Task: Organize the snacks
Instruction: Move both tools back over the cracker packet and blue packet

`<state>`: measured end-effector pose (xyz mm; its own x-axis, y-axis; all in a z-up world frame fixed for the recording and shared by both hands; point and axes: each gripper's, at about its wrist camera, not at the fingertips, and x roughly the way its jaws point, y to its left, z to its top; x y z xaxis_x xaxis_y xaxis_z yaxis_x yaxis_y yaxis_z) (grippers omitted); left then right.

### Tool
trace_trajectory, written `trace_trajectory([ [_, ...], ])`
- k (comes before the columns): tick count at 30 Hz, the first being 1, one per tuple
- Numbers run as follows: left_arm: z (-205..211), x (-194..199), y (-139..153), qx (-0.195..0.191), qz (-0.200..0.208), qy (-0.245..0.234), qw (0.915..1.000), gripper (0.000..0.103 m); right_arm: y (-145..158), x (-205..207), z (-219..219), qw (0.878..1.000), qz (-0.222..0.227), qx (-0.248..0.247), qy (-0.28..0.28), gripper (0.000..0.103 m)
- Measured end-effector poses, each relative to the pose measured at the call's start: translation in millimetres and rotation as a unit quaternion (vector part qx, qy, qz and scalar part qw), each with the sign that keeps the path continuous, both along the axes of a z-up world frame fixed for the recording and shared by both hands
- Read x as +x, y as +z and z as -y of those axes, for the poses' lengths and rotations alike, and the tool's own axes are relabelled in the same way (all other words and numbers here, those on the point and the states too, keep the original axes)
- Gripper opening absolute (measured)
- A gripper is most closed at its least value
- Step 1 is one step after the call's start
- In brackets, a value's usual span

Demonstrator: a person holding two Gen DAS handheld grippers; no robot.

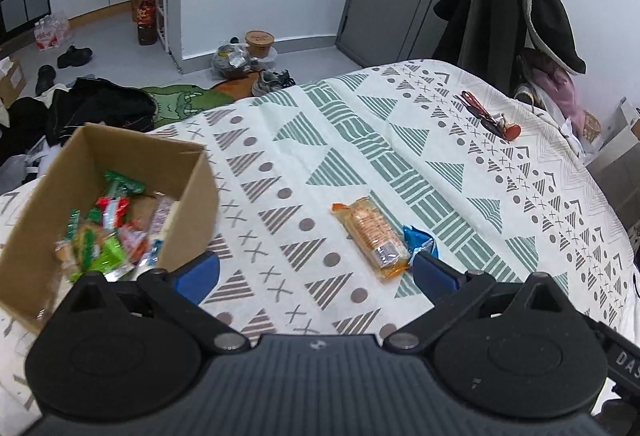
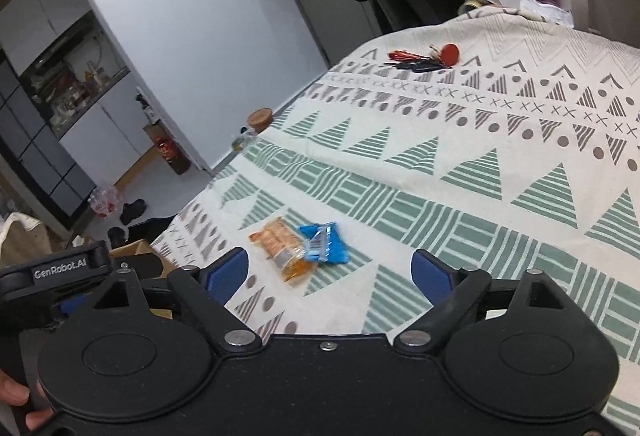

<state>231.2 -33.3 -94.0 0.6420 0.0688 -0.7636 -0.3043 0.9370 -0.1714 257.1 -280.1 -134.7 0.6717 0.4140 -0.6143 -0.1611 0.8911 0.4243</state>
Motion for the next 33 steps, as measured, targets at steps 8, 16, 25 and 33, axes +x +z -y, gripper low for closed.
trace_trajectory([
  [8, 6.8, 35.1, -21.0, -0.007, -0.004, -0.005, 1.0000, 0.101, -16.2, 28.8, -10.3, 1.000, -0.017, -0.004, 0.007, 0.080],
  [16, -1.7, 61.4, -47.9, -0.029, -0.009, -0.003, 0.9995, 0.100, -31.9, 57.9, -28.8, 0.999, -0.038, -0.014, 0.019, 0.071],
  [25, -7.1, 89.1, -73.4, -0.055, -0.025, -0.005, 0.9982, 0.095, -54.8, 86.3, -44.3, 0.997, -0.063, -0.021, 0.025, 0.060],
  [33, -11.7, 109.3, -95.0, -0.079, -0.039, -0.009, 0.9961, 0.094, -75.2, 102.7, -61.1, 0.995, -0.076, -0.035, 0.046, 0.054],
])
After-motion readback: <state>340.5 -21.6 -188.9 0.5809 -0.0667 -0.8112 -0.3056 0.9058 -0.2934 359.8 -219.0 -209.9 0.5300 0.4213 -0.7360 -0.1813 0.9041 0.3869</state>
